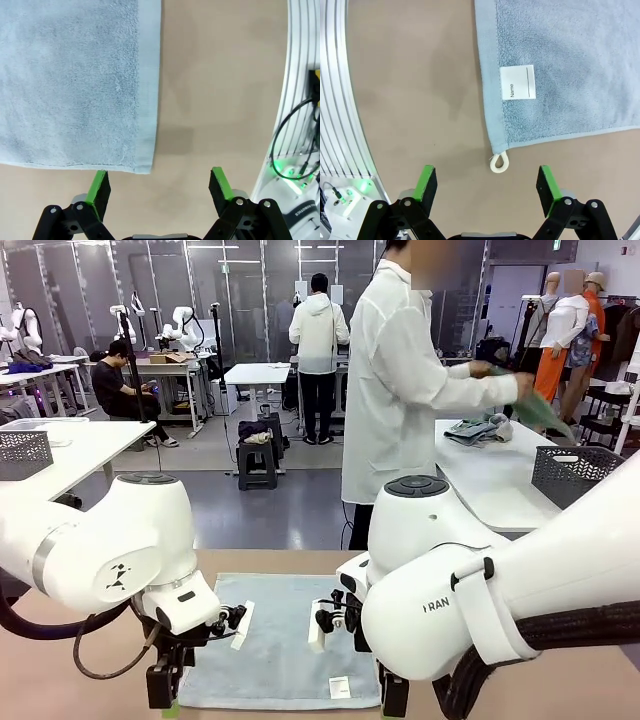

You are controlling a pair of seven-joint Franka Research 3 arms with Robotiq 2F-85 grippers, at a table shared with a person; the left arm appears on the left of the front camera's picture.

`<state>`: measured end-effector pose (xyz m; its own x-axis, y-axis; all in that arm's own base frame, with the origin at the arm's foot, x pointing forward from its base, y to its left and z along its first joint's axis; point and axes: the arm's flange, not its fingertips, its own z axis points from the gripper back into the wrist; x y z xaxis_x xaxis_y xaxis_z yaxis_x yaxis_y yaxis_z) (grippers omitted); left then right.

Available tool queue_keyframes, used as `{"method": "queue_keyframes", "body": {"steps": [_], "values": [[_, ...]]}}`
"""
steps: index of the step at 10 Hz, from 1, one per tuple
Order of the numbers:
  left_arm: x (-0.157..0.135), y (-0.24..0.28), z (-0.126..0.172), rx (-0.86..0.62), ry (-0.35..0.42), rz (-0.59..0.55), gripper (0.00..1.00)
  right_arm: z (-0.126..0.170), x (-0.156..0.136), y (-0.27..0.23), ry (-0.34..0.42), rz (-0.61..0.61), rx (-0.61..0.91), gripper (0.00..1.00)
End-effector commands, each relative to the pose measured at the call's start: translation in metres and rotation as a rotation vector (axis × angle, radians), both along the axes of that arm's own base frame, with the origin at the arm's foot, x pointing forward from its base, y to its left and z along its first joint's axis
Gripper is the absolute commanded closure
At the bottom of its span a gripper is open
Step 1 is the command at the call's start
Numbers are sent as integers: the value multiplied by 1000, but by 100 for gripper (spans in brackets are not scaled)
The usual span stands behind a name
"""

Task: Fold the towels and place them in the basket.
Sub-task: When a person lays out a Towel with hook on the table, fold it in half twice.

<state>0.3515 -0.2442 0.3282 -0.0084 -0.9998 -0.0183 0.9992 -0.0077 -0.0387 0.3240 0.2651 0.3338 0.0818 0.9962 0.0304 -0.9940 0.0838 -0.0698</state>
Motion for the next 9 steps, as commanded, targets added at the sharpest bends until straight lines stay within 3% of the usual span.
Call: {"method": "queue_keyframes", "body": {"steps": [1,5,9], "values": [[-10,5,-7,-27,-33,4,0,-13,2,4,-29,24,18,0],[-9,10,-22,-75,-98,-25,0,-23,7,10,-46,63,43,0],[-4,10,-28,-90,-93,-41,0,-34,14,7,-28,58,40,0]]}}
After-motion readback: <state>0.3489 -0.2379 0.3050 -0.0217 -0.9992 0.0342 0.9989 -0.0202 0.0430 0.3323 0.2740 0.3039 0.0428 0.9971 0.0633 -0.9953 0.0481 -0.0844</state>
